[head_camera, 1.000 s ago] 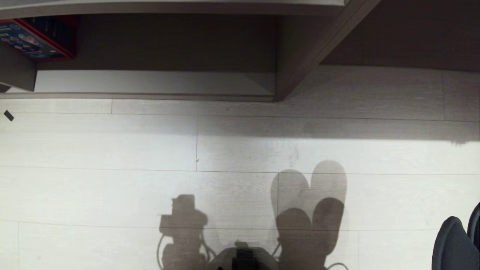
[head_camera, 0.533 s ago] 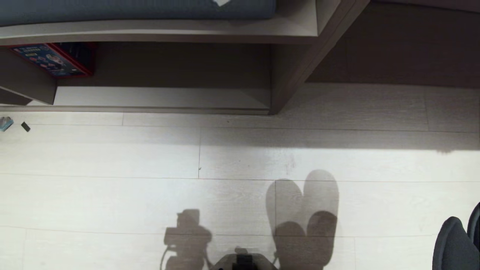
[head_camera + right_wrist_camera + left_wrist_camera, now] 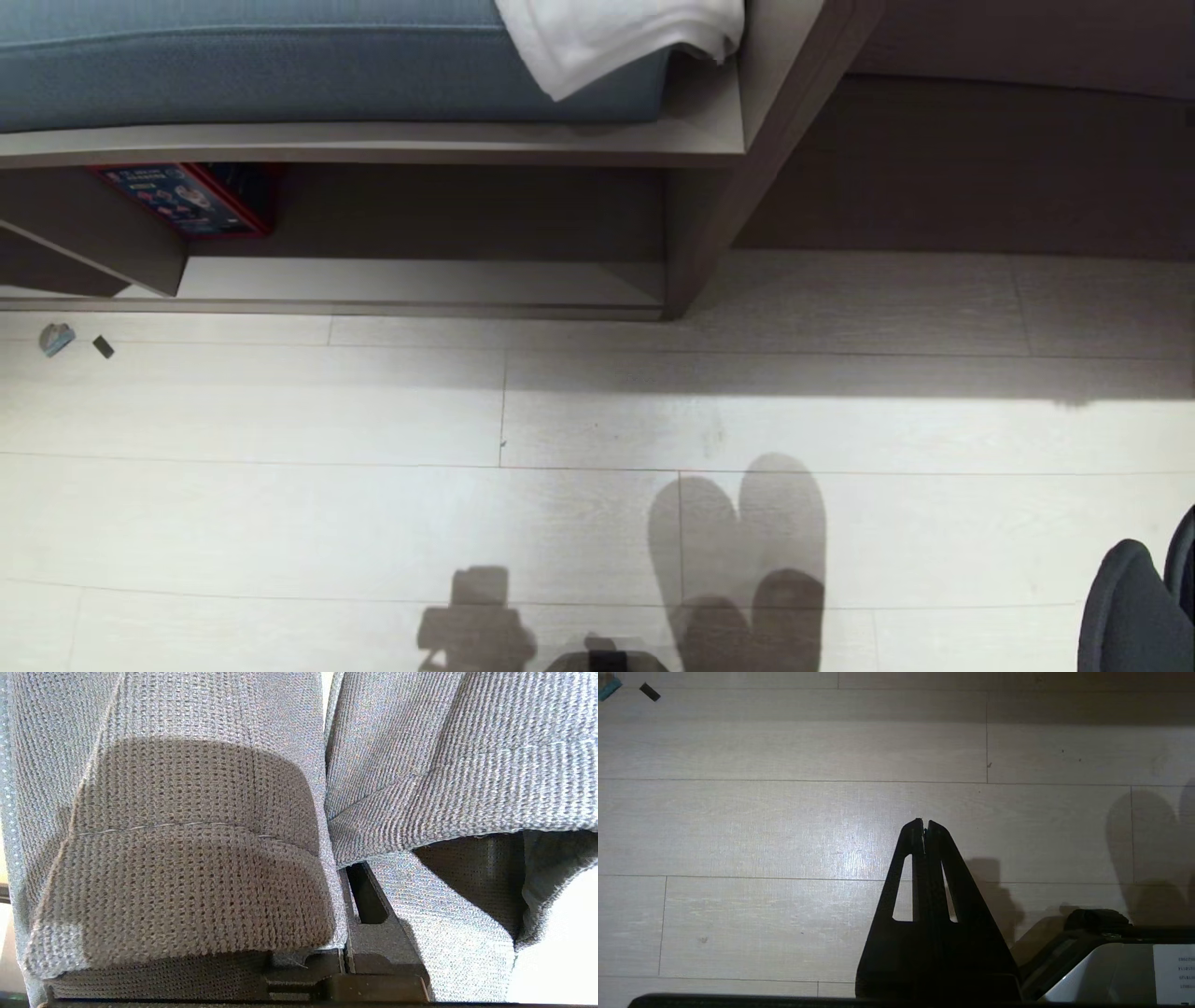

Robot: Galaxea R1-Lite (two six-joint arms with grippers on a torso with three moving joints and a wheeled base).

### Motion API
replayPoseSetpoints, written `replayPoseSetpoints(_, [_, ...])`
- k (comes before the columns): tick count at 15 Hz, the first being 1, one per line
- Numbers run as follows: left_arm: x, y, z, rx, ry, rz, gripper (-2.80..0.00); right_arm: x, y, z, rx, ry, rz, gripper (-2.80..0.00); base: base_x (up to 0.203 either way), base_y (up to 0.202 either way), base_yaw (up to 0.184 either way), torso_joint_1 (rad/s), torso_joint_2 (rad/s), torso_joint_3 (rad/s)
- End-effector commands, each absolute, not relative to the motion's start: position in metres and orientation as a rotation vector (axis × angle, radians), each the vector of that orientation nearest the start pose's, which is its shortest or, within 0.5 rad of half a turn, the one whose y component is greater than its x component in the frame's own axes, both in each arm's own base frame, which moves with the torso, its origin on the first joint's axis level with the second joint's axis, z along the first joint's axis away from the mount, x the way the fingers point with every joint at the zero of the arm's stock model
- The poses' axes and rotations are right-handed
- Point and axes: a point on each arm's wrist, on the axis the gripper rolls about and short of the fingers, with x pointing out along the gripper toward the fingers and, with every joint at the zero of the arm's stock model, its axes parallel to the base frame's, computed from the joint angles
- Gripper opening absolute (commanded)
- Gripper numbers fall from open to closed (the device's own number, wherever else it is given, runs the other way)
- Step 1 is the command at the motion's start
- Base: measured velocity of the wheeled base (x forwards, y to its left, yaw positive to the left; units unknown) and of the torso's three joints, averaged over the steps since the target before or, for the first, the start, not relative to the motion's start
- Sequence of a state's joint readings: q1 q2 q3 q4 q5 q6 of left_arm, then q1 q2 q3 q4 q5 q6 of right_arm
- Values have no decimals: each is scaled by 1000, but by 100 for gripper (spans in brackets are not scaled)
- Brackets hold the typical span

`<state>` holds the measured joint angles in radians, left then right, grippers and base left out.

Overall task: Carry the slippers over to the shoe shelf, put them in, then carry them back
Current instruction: Place the slippers into the shoe cabinet

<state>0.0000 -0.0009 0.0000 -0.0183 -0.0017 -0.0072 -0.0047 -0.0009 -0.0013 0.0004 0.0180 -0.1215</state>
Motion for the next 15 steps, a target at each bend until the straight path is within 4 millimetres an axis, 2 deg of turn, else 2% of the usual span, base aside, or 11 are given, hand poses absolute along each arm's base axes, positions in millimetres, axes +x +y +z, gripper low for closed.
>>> replayPoseSetpoints(1, [-22,0,75,-8,-11,-2,-280,-23,1,76,-123,-1,14,-280,0,0,0,11,2,198])
replayPoseSetpoints(15, [-22,0,75,-8,-11,-2,-280,-23,1,76,-115,-1,14,-280,0,0,0,2,2,201])
